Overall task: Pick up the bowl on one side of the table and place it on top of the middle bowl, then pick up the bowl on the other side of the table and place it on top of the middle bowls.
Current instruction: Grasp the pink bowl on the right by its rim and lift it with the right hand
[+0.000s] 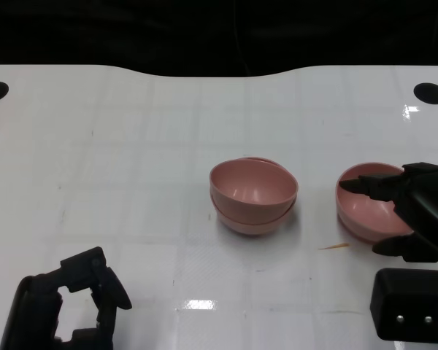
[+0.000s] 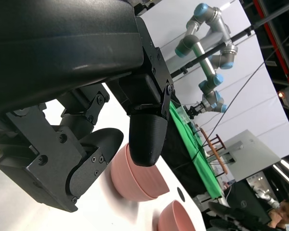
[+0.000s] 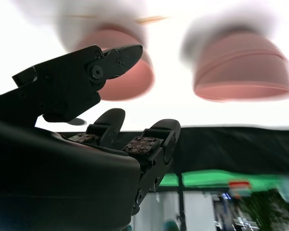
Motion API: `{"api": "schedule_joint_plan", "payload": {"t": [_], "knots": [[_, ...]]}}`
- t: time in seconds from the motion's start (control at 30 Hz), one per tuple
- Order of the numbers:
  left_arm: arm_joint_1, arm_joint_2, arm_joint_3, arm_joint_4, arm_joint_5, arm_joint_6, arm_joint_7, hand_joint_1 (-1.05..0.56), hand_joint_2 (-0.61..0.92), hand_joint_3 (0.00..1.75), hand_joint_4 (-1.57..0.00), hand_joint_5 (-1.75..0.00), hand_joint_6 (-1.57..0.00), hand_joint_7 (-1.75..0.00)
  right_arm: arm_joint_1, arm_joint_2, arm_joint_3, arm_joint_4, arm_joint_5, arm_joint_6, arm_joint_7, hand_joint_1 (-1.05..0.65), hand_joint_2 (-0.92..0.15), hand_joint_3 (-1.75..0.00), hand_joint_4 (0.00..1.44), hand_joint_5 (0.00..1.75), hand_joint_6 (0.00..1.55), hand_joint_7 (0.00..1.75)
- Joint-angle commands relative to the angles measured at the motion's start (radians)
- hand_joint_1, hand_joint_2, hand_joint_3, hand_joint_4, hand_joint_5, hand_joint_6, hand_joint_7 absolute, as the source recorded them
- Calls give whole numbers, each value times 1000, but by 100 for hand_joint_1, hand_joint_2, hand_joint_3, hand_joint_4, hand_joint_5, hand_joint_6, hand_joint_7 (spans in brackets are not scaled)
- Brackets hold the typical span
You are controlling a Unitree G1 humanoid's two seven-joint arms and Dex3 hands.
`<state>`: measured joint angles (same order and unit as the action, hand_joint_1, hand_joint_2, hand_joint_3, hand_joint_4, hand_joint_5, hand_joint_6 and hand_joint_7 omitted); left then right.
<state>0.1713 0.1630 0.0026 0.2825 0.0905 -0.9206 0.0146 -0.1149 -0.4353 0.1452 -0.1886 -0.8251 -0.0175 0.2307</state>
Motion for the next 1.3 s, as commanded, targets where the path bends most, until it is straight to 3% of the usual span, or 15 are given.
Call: {"api": "schedule_joint_plan", "payload": {"t": [0.03,0.33,0.77,0.93,1.07,1.1,1.13,1.17,1.2,1.3], "knots": [[-2,3,10,6,9,-16,-5,-3,30,156,-94,-175,-88,-156,-38,-29,36,16,-73,65,45,-45,-81,0,51,25,50,1],[0,4,11,5,13,-15,-10,-3,30,155,-94,-175,-88,-155,-155,-46,143,178,-180,141,124,-50,-86,-1,55,10,46,0],[-2,-3,16,0,30,-16,-6,-4,28,157,-94,-175,-88,-155,-347,-25,299,570,-188,83,24,-42,-90,-1,63,6,51,2],[-1,-2,17,-2,32,-15,-7,-5,28,156,-94,-175,-88,-154,-418,-7,343,732,-163,34,-41,-35,-92,-1,75,7,63,4],[-5,1,17,7,27,-26,-11,-5,28,157,-94,-173,-89,-152,-470,12,359,856,-128,-5,-89,-29,-92,-9,106,17,95,11],[-5,0,16,8,24,-26,-12,-5,28,157,-95,-173,-89,-152,-476,13,358,872,-120,-14,-108,-28,-92,-7,108,30,100,8],[-5,0,16,8,22,-26,-12,-5,28,157,-95,-173,-89,-151,-480,14,359,883,-114,-21,-123,-27,-92,-4,99,64,106,4],[-4,0,16,6,23,-24,-12,-5,28,157,-95,-173,-90,-151,-477,10,353,891,-103,-52,-182,-27,-92,-3,93,80,108,3],[-4,0,16,5,24,-23,-12,-5,28,157,-95,-172,-90,-151,-474,6,349,898,-94,-80,-235,-23,-88,-1,91,112,116,4],[-4,-1,16,3,30,-20,-9,-5,28,157,-96,-172,-90,-151,-473,-2,345,915,-90,-128,-368,-18,-86,-1,87,153,129,11]]}}
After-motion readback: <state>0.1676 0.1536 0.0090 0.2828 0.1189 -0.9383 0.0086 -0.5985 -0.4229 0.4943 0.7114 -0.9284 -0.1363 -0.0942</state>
